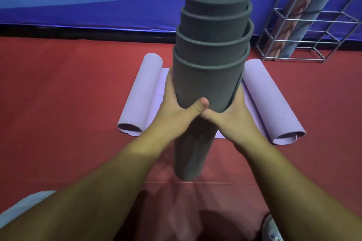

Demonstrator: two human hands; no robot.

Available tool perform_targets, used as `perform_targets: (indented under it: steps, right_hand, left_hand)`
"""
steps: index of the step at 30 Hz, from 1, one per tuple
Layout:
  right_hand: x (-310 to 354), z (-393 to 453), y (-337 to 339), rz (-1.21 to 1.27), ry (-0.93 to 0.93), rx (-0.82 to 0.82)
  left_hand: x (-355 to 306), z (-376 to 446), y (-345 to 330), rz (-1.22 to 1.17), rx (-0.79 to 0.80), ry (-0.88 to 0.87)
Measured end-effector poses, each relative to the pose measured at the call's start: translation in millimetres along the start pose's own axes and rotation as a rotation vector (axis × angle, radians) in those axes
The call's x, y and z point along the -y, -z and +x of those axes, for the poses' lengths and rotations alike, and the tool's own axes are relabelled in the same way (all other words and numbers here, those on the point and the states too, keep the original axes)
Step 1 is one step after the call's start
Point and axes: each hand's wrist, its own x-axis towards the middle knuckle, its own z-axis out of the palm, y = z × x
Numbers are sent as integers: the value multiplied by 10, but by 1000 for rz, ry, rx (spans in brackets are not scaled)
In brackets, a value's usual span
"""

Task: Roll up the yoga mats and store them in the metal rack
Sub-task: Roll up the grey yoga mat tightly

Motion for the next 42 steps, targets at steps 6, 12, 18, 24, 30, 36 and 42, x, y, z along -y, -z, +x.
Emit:
perform_targets:
  steps: [6,12,18,24,30,36,42]
  right_hand:
    - [52,-12,-48,9,42,3]
    - [159,43,46,25,126,20]
    - [199,62,38,42,119,10]
    - [249,-26,69,47,122,-8]
    - [188,-18,122,8,113,0]
    - [409,36,119,188,38,-189]
    - [609,42,137,362,15,-251]
  left_hand:
    - [-106,116,77,-4,-16,-112]
    - [-155,103,68,-88,-28,-134]
    - [-124,63,26,-31,-48,-110]
    - [-150,34,-33,-19,-33,-145]
    - [-157,36,-42,0,4,-162]
    - [-289,84,-82,102,-66,-235]
    - [-356,19,-153,232,-68,-331]
